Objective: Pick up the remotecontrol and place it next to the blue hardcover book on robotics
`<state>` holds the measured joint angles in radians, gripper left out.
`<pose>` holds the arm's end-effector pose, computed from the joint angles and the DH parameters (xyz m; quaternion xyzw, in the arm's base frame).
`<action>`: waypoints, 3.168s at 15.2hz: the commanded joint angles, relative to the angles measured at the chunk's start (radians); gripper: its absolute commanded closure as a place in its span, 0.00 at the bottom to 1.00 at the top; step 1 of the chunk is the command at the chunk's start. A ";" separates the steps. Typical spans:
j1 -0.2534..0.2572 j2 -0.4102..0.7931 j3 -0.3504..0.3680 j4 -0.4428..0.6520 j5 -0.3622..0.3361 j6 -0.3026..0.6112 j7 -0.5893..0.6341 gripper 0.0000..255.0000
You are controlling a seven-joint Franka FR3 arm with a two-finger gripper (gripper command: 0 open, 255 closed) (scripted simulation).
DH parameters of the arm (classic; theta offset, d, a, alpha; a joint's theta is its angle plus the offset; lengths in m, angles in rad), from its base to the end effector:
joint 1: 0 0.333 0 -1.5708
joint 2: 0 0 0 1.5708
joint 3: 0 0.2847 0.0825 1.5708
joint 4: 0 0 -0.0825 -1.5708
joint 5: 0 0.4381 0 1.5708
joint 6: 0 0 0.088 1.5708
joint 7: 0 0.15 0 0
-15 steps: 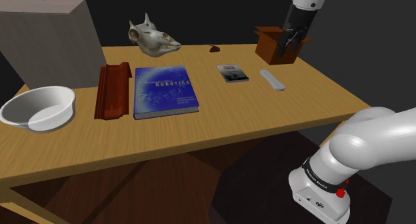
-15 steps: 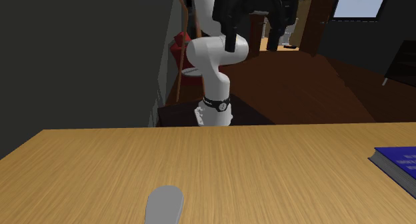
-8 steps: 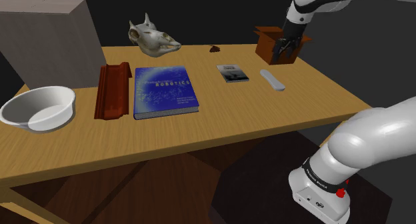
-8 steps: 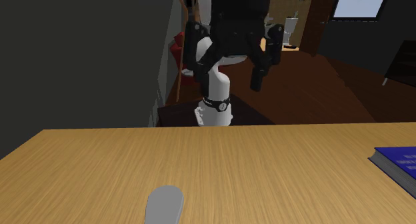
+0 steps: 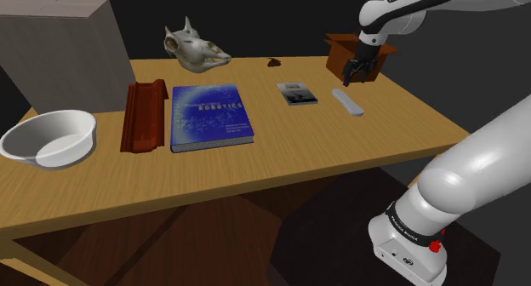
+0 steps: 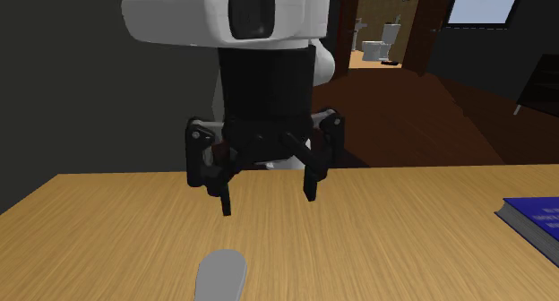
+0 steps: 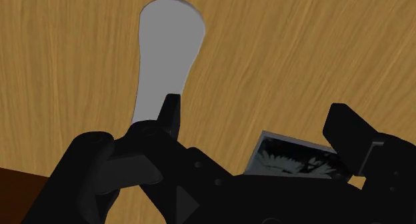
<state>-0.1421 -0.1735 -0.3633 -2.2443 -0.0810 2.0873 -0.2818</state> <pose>0.4763 -0.2686 0.3352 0.9960 -0.0894 0.0013 0.0055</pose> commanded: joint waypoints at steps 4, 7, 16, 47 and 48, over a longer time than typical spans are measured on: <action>-0.023 0.188 -0.050 0.086 0.090 0.083 -0.063 0.00; -0.048 0.304 -0.065 0.151 0.158 0.116 -0.107 0.00; -0.088 0.452 -0.057 0.189 0.249 0.203 -0.163 0.00; -0.074 0.370 -0.073 0.236 0.198 0.083 -0.127 1.00; -0.073 0.363 -0.074 0.242 0.193 0.071 -0.125 1.00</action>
<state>-0.2155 0.1980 -0.4357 -2.0085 0.1175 2.1716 -0.4083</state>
